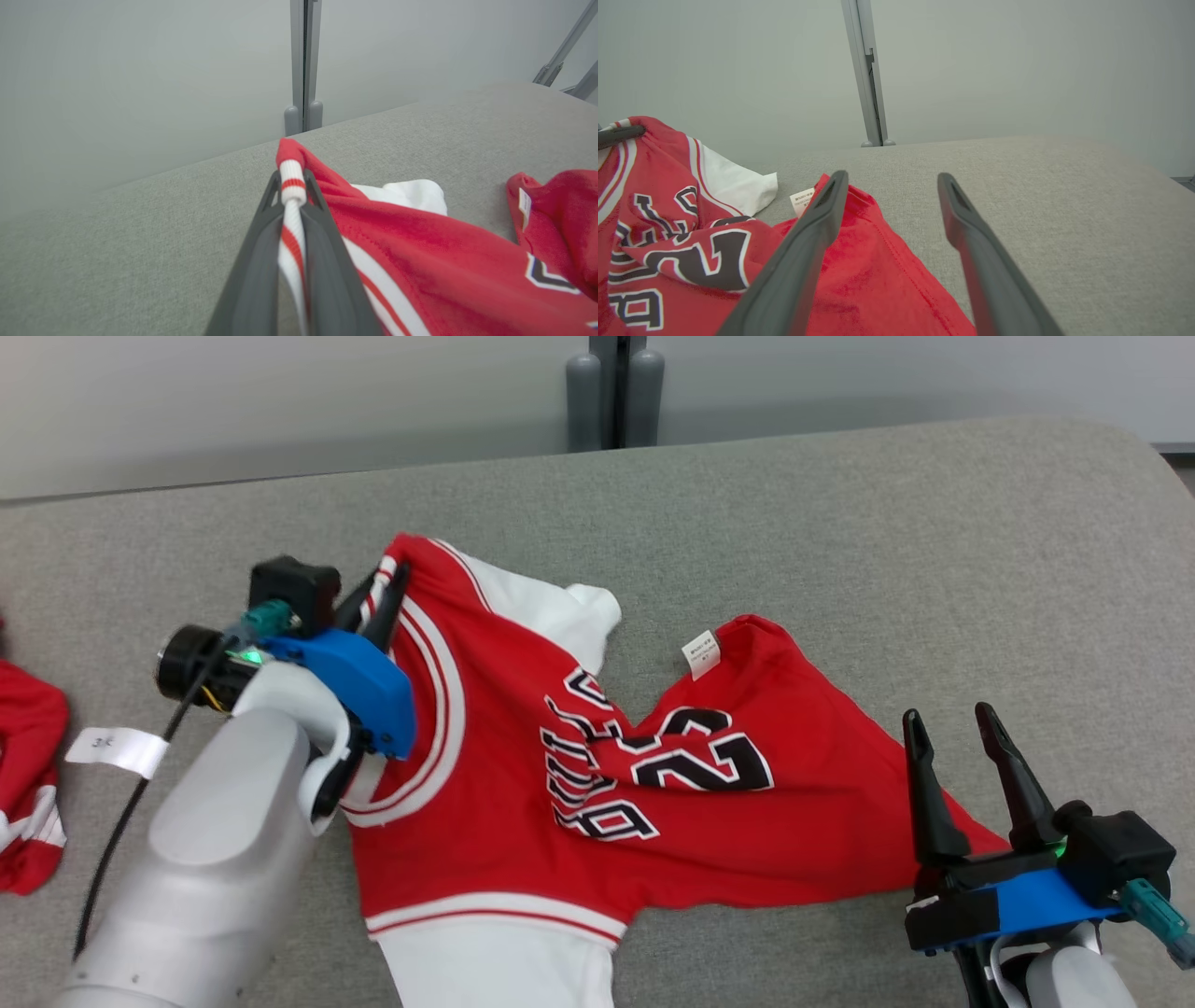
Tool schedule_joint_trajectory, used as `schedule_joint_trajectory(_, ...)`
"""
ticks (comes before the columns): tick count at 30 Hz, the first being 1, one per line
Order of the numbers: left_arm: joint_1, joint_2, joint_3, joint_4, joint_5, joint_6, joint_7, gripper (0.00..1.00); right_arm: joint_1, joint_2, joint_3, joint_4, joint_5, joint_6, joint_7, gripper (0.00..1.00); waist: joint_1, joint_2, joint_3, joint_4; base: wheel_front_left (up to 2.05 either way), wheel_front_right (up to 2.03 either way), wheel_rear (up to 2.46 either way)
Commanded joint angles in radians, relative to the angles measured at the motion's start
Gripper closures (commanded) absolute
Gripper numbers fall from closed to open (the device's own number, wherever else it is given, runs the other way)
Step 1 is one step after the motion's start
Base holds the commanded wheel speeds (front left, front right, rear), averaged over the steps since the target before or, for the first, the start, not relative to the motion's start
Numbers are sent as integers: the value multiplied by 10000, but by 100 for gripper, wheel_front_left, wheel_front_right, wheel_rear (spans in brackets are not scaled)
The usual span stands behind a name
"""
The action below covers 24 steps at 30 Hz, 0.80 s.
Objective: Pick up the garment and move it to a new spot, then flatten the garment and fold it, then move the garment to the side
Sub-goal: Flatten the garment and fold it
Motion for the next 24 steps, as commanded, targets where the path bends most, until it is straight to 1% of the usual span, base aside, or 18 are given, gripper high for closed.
schedule_joint_trajectory(1,-279,111,82,65,6,39,-99,100,-82,-6,-28,-34,19,5,-34,0,-1,0,78,-38,0,0,0)
schedule_joint_trajectory(8,-1550,721,430,630,92,168,-669,100,-347,-7,-218,-85,84,5,-35,0,-1,0,592,-413,0,0,0)
schedule_joint_trajectory(12,-1948,946,506,1227,100,211,-880,100,-457,-7,-259,-121,96,5,-35,0,-1,0,845,-610,0,0,0)
schedule_joint_trajectory(13,-1994,950,525,1404,65,190,-914,94,-479,-6,-255,-121,110,5,-35,0,-1,0,894,-647,0,0,0)
schedule_joint_trajectory(14,-2023,929,517,1523,51,180,-1007,38,-508,-7,-275,-128,114,5,-35,0,-1,0,931,-667,0,0,0)
schedule_joint_trajectory(15,-2061,920,482,1644,86,171,-1116,0,-528,-7,-286,-145,118,5,-35,0,-1,0,959,-678,0,0,0)
schedule_joint_trajectory(20,-1823,765,506,1769,159,297,-1755,0,-414,-6,-389,-129,111,5,-34,0,-1,0,875,-558,0,0,0)
schedule_joint_trajectory(23,-1444,662,713,1445,117,370,-1898,0,-337,-7,-398,-68,113,5,-36,0,-1,0,659,-436,0,0,0)
schedule_joint_trajectory(24,-1352,707,866,1083,148,449,-1910,0,-326,-9,-398,-47,101,5,-36,0,-1,0,582,-395,0,0,0)
